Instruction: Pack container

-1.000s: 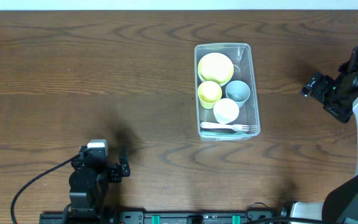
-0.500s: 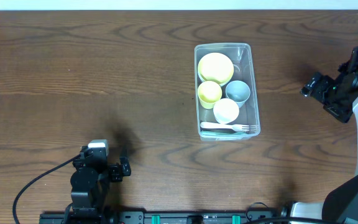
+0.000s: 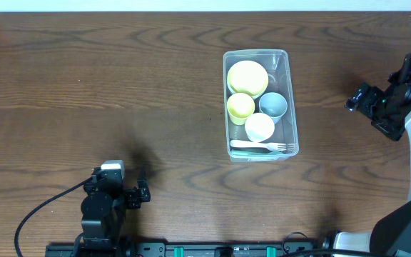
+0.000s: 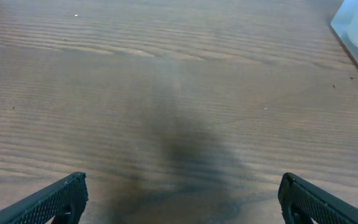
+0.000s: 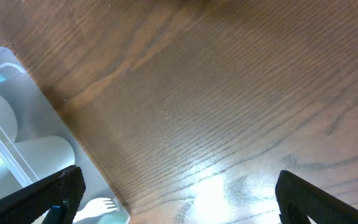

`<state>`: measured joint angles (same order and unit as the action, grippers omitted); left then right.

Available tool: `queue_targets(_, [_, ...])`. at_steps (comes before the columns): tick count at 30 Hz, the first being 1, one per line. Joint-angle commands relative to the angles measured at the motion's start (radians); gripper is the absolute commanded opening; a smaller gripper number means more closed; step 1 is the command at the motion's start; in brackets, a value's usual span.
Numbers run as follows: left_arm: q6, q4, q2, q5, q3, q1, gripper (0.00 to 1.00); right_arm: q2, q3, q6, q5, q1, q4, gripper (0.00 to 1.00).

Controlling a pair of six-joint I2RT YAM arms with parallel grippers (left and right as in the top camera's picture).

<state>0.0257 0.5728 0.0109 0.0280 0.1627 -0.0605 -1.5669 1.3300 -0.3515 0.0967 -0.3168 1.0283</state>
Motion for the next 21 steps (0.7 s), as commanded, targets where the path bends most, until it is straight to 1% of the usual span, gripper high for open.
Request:
queue_targets(1, [0.002,-0.006,-0.007,0.013,-0.012,0.005,0.98,0.002,0.0,0.008,-0.003,-0.006,0.001,0.99])
queue_targets(8, [0.002,-0.006,-0.007,0.014,-0.012,0.005,0.98,0.014,-0.001,0.008,-0.003,-0.004,0.001,0.99])
queue_targets(13, [0.002,-0.006,-0.007,0.014,-0.012,0.005,0.98,0.122,-0.003,0.019,-0.014,0.055,0.008,0.99])
queue_targets(17, [0.002,-0.006,-0.007,0.014,-0.012,0.005,0.98,0.242,-0.006,0.098,-0.125,0.132,0.011,0.99])
queue_targets(21, [0.002,-0.006,-0.007,0.013,-0.012,0.005,0.98,0.37,-0.019,0.222,-0.142,0.209,-0.053,0.99])
